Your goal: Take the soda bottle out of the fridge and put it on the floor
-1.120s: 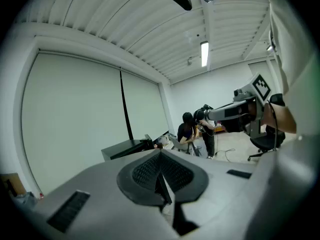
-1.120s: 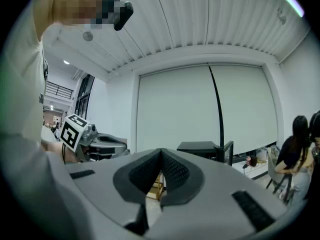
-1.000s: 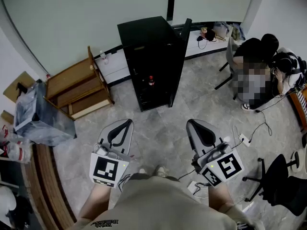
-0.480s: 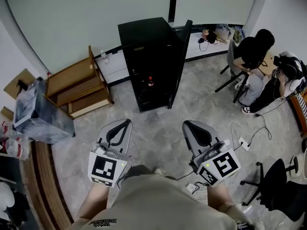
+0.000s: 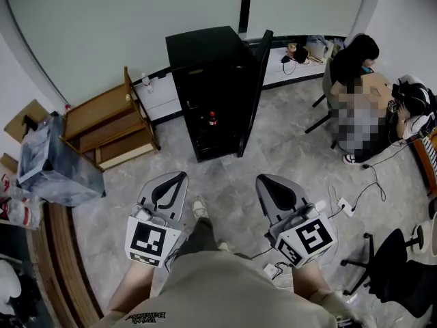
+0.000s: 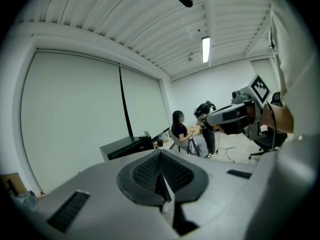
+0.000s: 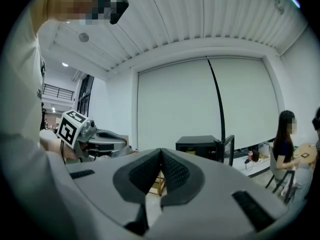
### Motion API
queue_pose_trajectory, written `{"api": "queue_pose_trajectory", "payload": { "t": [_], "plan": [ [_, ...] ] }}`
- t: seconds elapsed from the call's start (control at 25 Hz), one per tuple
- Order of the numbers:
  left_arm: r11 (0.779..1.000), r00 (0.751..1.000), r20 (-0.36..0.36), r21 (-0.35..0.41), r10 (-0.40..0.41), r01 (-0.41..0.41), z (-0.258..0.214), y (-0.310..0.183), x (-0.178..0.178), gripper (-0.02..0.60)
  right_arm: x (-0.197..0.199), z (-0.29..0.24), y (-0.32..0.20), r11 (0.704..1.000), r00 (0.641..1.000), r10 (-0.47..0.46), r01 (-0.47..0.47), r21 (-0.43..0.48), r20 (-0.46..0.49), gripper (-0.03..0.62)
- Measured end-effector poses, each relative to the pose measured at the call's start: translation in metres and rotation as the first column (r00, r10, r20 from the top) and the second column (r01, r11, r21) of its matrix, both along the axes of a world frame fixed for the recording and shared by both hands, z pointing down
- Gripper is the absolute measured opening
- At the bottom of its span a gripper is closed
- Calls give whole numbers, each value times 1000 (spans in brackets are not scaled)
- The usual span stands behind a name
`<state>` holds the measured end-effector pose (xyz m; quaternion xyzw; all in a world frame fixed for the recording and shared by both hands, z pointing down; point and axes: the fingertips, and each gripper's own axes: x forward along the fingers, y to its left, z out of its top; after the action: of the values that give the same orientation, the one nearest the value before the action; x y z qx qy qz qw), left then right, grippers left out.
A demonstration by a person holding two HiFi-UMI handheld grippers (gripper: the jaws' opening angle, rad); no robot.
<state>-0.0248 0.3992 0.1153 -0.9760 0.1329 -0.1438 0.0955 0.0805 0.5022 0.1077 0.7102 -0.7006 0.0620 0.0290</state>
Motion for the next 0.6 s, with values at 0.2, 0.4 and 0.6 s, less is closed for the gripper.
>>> {"api": "queue_pose_trajectory", "payload": {
  "t": [0.2,0.4,0.6],
  "plan": [
    [1000,1000,-7,-4,26,-26,0,-15,13,6,3,4,-22,1000,999,-11,10,-27,-31,-3],
    [999,1000,-16,-27,24,-25,8,-42,28,6,10,18,-47,998,1000,-23,23,-54,-3,-3],
    [999,999,-14,-17,32,-33,10,-75,49,6,23,29,-83,996,999,-31,30,-89,-11,-3]
  ]
}}
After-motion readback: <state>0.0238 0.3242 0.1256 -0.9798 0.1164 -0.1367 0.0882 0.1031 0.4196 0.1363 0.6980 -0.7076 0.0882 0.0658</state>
